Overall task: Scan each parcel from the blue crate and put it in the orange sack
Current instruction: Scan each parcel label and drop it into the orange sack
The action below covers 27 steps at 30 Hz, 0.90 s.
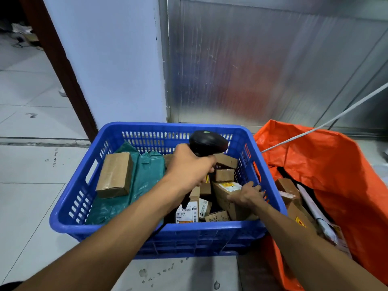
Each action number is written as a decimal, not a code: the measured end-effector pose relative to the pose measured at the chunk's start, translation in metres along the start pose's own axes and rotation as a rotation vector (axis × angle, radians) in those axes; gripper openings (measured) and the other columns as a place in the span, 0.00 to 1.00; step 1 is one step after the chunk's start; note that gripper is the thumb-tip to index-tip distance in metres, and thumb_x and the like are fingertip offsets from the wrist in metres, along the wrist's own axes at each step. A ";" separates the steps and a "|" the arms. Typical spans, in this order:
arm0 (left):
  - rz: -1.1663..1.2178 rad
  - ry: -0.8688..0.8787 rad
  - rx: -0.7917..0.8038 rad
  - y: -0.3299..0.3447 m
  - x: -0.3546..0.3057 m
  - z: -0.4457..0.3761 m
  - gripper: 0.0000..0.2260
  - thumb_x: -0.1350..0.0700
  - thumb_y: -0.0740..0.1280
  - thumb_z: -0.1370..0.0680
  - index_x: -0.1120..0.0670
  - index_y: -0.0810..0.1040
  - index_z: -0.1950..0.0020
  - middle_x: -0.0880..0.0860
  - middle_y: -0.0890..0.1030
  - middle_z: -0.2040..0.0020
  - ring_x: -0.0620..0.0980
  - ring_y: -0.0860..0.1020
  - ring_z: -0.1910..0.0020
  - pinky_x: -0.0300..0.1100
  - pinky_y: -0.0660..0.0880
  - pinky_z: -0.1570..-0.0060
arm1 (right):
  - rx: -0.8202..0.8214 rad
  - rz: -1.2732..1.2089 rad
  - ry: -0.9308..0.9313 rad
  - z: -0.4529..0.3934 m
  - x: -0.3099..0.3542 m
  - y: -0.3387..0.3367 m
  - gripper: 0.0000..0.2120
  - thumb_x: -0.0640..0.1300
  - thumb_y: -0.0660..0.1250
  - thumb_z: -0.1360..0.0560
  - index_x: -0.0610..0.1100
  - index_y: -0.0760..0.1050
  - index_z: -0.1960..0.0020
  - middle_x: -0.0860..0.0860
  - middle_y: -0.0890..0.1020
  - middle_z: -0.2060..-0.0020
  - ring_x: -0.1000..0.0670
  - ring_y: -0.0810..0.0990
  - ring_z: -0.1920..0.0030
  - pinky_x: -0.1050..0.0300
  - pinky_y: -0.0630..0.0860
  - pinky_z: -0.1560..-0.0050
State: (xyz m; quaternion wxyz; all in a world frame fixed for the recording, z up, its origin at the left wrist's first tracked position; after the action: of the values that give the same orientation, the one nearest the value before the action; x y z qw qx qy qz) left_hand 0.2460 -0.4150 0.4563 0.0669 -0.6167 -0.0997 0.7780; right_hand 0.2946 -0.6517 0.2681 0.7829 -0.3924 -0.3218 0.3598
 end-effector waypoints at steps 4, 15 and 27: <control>0.003 0.007 0.005 -0.006 -0.002 0.003 0.02 0.62 0.70 0.24 0.58 0.82 0.55 0.50 0.83 0.68 0.44 0.74 0.76 0.40 0.74 0.71 | 0.027 0.014 -0.034 0.013 -0.002 -0.014 0.48 0.60 0.74 0.31 0.36 0.55 0.24 0.38 0.59 0.27 0.36 0.61 0.28 0.45 0.65 0.29; -0.030 0.007 0.018 -0.007 -0.003 0.011 0.02 0.62 0.70 0.24 0.58 0.82 0.55 0.52 0.83 0.66 0.47 0.75 0.72 0.43 0.76 0.64 | -0.038 0.081 -0.210 0.053 0.014 -0.069 0.35 0.63 0.74 0.32 0.40 0.71 0.37 0.41 0.67 0.34 0.39 0.69 0.35 0.51 0.72 0.39; -0.108 0.061 0.004 -0.014 -0.005 0.017 0.04 0.59 0.72 0.23 0.56 0.81 0.50 0.54 0.81 0.66 0.50 0.79 0.69 0.45 0.78 0.62 | -0.143 0.296 -0.469 0.141 0.015 -0.111 0.40 0.64 0.73 0.36 0.45 0.63 0.34 0.49 0.63 0.42 0.47 0.66 0.40 0.56 0.67 0.50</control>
State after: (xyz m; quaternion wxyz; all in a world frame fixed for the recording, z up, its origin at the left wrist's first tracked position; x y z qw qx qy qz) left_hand 0.2303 -0.4040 0.4679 0.1132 -0.6336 -0.1294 0.7543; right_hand 0.2268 -0.6337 0.4338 0.5963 -0.3953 -0.4579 0.5277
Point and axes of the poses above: each hand's wrist, its own z-axis away from the middle knuckle, its own y-axis out of the palm, x = y × z, the point moved 9 cm from there along -z, towards the middle knuckle
